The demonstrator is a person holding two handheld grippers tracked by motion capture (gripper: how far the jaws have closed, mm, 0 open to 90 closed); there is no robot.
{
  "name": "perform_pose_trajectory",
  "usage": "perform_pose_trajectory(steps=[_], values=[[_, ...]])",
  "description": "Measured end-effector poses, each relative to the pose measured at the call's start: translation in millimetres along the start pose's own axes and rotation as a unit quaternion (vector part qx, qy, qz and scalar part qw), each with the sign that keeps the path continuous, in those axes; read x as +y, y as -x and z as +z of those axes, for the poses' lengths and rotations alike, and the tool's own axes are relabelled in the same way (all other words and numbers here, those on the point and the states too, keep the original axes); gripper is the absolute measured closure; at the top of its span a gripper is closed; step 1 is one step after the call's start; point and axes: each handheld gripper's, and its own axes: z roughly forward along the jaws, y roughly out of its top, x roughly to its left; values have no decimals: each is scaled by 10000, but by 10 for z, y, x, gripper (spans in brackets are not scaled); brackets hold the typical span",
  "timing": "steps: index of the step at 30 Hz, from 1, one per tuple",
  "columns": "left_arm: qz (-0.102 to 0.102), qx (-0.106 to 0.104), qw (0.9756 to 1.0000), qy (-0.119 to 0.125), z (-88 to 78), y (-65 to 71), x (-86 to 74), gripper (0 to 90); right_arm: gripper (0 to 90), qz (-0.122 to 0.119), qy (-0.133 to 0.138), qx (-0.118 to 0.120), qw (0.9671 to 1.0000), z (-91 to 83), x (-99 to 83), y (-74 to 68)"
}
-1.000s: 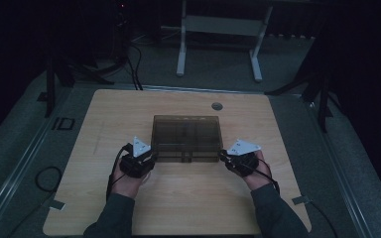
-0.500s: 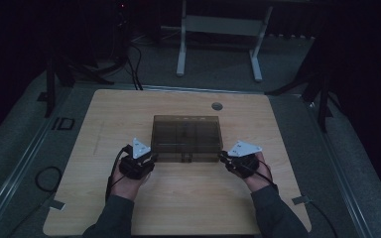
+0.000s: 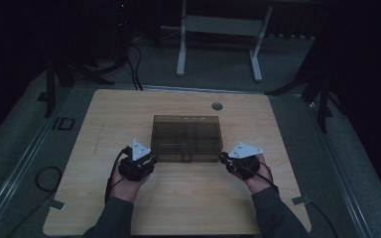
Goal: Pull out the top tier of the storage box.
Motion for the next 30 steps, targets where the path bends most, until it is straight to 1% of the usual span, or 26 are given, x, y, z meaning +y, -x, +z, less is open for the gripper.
perform_pose_trajectory(steps=[19,30], values=[[-4,-13,10000,9,-46,42,-39,723,791,24,107,-5,9999,-41,-49,-32],[-19,-30,10000,15,-75,64,-61,724,792,96,182,23,9998,-65,-83,-54]])
